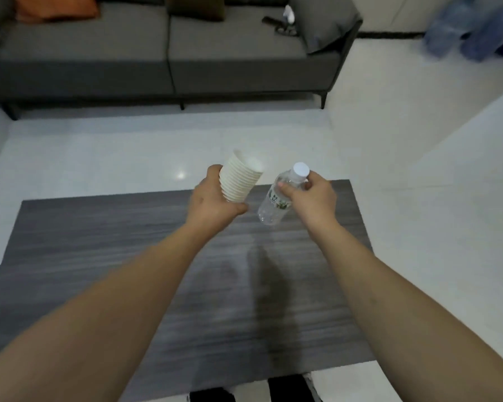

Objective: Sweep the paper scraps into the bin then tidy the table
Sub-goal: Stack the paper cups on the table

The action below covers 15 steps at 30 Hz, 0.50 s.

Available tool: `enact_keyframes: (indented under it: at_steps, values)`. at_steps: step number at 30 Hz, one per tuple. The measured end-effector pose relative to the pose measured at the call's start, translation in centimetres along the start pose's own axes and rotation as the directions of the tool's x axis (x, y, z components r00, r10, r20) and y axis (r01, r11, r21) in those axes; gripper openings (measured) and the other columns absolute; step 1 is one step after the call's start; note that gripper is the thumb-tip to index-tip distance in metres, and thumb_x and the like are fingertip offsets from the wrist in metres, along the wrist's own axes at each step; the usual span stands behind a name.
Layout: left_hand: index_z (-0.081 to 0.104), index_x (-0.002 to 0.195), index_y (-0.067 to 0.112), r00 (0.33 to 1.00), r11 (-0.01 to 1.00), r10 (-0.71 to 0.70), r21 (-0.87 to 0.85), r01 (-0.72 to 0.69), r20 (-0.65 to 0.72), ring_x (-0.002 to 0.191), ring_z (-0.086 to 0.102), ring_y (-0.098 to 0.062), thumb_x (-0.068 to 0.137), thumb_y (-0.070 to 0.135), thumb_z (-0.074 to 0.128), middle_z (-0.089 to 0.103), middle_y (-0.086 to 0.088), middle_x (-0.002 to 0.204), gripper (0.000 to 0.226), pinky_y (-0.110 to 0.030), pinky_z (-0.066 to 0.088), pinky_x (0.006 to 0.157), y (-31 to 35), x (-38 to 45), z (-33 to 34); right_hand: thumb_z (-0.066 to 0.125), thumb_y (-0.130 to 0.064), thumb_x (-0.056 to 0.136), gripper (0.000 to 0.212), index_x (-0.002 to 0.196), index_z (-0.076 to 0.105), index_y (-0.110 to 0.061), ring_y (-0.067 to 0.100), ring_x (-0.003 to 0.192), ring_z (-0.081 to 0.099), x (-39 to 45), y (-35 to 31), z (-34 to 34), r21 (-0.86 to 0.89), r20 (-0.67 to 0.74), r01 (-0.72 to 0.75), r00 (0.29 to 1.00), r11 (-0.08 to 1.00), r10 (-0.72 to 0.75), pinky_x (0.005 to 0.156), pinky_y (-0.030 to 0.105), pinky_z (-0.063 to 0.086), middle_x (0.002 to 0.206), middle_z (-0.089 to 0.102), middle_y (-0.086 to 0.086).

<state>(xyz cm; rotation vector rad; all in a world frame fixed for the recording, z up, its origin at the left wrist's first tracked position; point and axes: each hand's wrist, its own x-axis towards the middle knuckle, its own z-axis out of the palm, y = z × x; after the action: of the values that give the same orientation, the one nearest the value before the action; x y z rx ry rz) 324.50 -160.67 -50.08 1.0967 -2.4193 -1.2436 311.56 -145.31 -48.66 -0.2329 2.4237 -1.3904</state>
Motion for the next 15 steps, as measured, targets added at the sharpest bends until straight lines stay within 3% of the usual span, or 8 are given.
enact_keyframes:
  at_steps: [4,8,11,15]
  values:
    - [0.034,0.105,0.043,0.979,0.980,0.200,-0.024,-0.199,0.041,0.077,0.051,0.000,0.046,0.053,0.080,0.051,0.021,0.086,0.076,-0.024,0.037,0.053,12.5,-0.4,-2.7,0.078,-0.042,0.074,0.028,0.096,0.067,-0.030,0.011,0.088,0.066,-2.5,-6.8,-9.3,0.058,-0.148,0.058,0.988,0.997,-0.049,0.069,0.024,0.048,0.088,0.068,-0.015]
    - [0.027,0.101,0.044,0.919,0.922,0.386,-0.056,-0.382,0.081,0.074,0.045,0.002,0.046,0.064,0.077,0.046,0.024,0.085,0.076,-0.022,0.034,0.053,27.1,-3.8,-2.7,0.079,-0.044,0.073,0.045,0.111,0.063,-0.025,0.011,0.089,0.065,-5.9,-11.7,-22.5,0.166,-0.314,0.137,0.946,0.977,-0.080,0.073,0.029,0.051,0.097,0.067,-0.009]
    - [0.030,0.104,0.044,0.857,0.851,0.511,-0.175,-0.494,0.068,0.076,0.046,-0.001,0.044,0.073,0.073,0.046,0.025,0.086,0.079,-0.025,0.036,0.060,37.4,-8.7,0.1,0.081,-0.041,0.073,0.041,0.108,0.065,-0.027,0.006,0.088,0.065,-9.6,-12.4,-33.8,0.215,-0.446,0.237,0.887,0.948,-0.121,0.066,0.023,0.048,0.097,0.068,-0.010]
    - [0.036,0.119,0.040,0.765,0.749,0.636,-0.328,-0.576,0.107,0.090,0.055,-0.011,0.045,0.074,0.074,0.055,0.016,0.099,0.090,-0.031,0.045,0.071,49.3,-17.9,6.9,0.082,-0.039,0.073,0.040,0.107,0.067,-0.026,0.011,0.092,0.068,-15.4,-9.7,-48.5,0.246,-0.584,0.309,0.804,0.919,-0.113,0.078,0.031,0.055,0.101,0.072,-0.006]
